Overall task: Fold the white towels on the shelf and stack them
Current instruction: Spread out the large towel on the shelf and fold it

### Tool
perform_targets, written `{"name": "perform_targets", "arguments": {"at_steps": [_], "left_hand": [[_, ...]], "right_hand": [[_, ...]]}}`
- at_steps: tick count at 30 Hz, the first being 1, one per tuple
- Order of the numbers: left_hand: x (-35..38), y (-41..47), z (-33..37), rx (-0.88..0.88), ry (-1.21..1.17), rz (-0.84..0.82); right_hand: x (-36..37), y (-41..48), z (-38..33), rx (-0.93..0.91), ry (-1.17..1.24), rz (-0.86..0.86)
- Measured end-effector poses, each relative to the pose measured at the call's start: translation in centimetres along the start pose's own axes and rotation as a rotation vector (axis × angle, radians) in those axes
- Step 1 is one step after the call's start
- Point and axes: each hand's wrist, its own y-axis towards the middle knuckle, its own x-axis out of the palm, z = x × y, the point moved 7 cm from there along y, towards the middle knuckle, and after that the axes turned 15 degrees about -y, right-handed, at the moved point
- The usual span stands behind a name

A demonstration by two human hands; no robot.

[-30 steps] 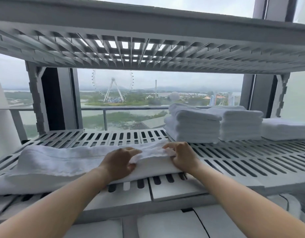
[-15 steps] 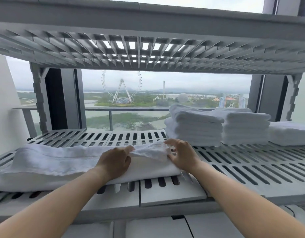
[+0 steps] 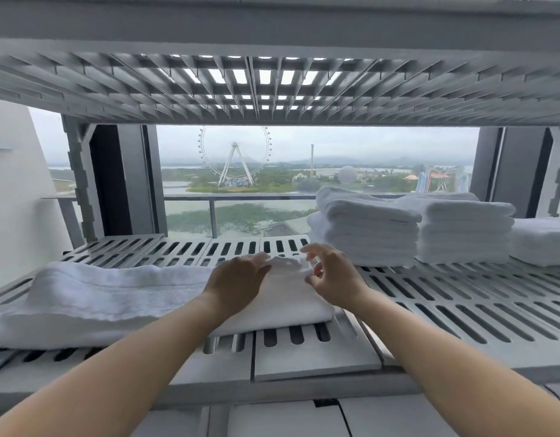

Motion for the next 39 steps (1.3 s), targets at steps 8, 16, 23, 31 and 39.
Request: {"name": "perform_targets", "arguments": {"at_steps": [8,16,23,31,39], "left_hand": [[-0.8,0.3,-1.6,-0.114,-0.050,0.068],[-1.8,0.4,-0.6,-0.073,-0.109,0.143],[-0.1,-0.4,-0.1,-0.022,-0.059,-0.013],[0.9,-1.7,-0.6,-0.092,-0.008,-0.159],[-2.2,-3.9,-4.7,-0.093,0.151,-0.202]], "right_hand": [[-0.4,-0.1,0.0,-0.007,-0.128,0.117],[2.3,0.2,1.4,0.032,-0.189,-0.226],[0.4,0.4,-0.6,-0.013,-0.090,-0.020],[-0.2,-0.5,-5.2,-0.205,-0.226,-0.022],[-0.4,-1.4,-5.0,-0.273,-0.593,-0.144]]}}
